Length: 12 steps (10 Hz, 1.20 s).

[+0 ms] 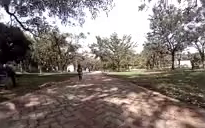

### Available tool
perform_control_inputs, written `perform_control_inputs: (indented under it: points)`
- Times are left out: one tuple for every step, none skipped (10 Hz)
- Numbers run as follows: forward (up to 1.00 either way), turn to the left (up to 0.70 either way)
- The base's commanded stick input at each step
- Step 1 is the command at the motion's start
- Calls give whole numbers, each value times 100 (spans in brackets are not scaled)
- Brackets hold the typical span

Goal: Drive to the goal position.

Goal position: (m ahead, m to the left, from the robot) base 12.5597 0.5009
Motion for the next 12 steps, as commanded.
perform_control_inputs:
  points:
    - [70,0]
    - [70,0]
    - [70,0]
    - [70,0]
    - [70,0]
    - [70,0]
    - [70,0]
    - [70,0]
    - [70,0]
    - [70,0]
    - [70,0]
    - [70,0]
